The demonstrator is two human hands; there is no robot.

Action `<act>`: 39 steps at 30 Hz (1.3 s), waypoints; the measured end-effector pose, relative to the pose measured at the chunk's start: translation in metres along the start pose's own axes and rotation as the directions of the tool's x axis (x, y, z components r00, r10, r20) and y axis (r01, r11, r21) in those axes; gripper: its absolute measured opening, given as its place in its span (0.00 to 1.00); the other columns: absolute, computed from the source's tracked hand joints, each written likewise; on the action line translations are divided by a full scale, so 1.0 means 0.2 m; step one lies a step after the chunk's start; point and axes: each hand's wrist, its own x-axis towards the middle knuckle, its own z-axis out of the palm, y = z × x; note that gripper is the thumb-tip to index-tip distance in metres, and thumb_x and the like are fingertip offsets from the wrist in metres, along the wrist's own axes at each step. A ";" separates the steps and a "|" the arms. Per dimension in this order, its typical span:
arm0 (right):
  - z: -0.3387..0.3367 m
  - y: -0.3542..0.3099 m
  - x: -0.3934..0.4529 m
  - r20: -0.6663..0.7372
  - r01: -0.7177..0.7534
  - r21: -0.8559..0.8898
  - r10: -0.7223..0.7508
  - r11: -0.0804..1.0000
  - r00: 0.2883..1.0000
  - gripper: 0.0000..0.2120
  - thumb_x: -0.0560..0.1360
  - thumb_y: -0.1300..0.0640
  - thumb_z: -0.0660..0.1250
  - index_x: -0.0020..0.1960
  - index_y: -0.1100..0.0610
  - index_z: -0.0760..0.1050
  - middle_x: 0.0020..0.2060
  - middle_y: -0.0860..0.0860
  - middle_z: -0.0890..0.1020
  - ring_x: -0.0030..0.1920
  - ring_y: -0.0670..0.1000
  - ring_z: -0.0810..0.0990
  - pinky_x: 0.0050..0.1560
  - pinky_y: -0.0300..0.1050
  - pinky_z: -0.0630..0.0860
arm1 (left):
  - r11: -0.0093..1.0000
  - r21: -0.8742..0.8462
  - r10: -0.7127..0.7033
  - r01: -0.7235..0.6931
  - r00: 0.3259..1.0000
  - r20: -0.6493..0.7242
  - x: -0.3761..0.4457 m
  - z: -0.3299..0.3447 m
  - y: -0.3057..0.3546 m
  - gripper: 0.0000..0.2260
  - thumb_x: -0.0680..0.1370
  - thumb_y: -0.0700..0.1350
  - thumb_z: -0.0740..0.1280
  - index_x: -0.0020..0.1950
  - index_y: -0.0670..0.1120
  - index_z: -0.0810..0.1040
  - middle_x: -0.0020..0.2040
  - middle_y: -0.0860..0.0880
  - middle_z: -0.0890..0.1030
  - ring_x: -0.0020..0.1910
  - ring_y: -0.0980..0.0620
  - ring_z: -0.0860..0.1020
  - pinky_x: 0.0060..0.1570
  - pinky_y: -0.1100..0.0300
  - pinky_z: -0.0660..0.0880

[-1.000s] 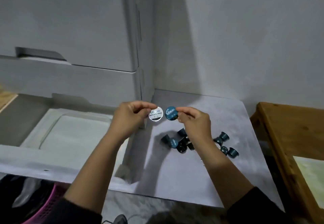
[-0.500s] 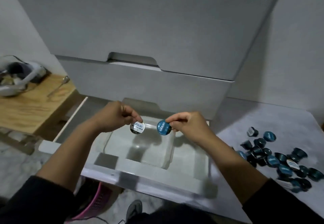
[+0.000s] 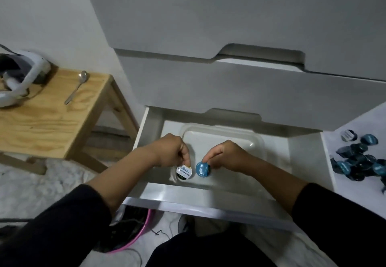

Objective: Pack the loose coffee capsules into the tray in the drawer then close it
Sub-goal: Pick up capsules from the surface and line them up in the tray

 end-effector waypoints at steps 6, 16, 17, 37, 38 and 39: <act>0.06 0.02 0.04 0.024 -0.040 -0.083 0.043 0.996 0.999 0.07 0.69 0.67 0.70 0.43 0.58 0.83 0.40 0.59 0.85 0.38 0.51 0.81 0.46 0.43 0.80 | 0.997 0.074 0.011 -0.016 0.998 0.066 0.04 0.02 -0.02 0.10 0.71 0.37 0.67 0.44 0.51 0.85 0.45 0.50 0.85 0.47 0.54 0.79 0.52 0.62 0.75; 0.09 0.03 0.08 0.046 -0.093 -0.114 0.099 0.989 0.994 0.07 0.69 0.67 0.70 0.45 0.59 0.83 0.33 0.49 0.82 0.34 0.45 0.80 0.39 0.30 0.77 | 0.985 0.170 0.024 -0.029 0.999 0.034 0.07 0.06 -0.03 0.10 0.71 0.36 0.66 0.44 0.48 0.84 0.46 0.48 0.84 0.47 0.50 0.80 0.45 0.63 0.73; 0.09 0.04 0.08 0.048 -0.094 -0.104 0.100 0.990 0.994 0.08 0.69 0.68 0.70 0.45 0.60 0.83 0.34 0.49 0.82 0.35 0.46 0.80 0.40 0.30 0.78 | 0.984 0.174 0.022 -0.028 0.999 0.035 0.07 0.06 -0.03 0.10 0.71 0.36 0.66 0.43 0.48 0.84 0.46 0.48 0.84 0.47 0.50 0.80 0.45 0.64 0.73; 0.09 -0.06 0.01 -0.147 -0.004 -0.295 -0.041 0.956 0.988 0.12 0.75 0.55 0.63 0.57 0.55 0.76 0.53 0.52 0.81 0.54 0.51 0.76 0.57 0.43 0.72 | 0.988 0.131 -0.045 0.078 0.972 -0.233 0.01 0.07 0.01 0.11 0.76 0.47 0.62 0.55 0.49 0.79 0.54 0.44 0.81 0.52 0.43 0.78 0.53 0.52 0.76; 0.10 -0.07 -0.01 -0.194 0.013 -0.305 -0.076 0.952 0.978 0.14 0.75 0.55 0.61 0.59 0.55 0.75 0.56 0.53 0.79 0.57 0.52 0.75 0.59 0.44 0.71 | 0.987 0.125 -0.056 0.097 0.954 -0.293 0.00 0.08 0.02 0.12 0.76 0.47 0.61 0.58 0.48 0.77 0.55 0.43 0.80 0.54 0.43 0.78 0.53 0.52 0.76; 0.12 -0.07 -0.02 -0.237 0.029 -0.328 -0.112 0.944 0.965 0.15 0.76 0.55 0.60 0.60 0.56 0.74 0.58 0.53 0.78 0.59 0.52 0.74 0.61 0.44 0.69 | 0.986 0.117 -0.068 0.116 0.934 -0.351 -0.01 0.09 0.04 0.13 0.77 0.46 0.60 0.60 0.46 0.76 0.57 0.43 0.79 0.55 0.43 0.77 0.53 0.52 0.76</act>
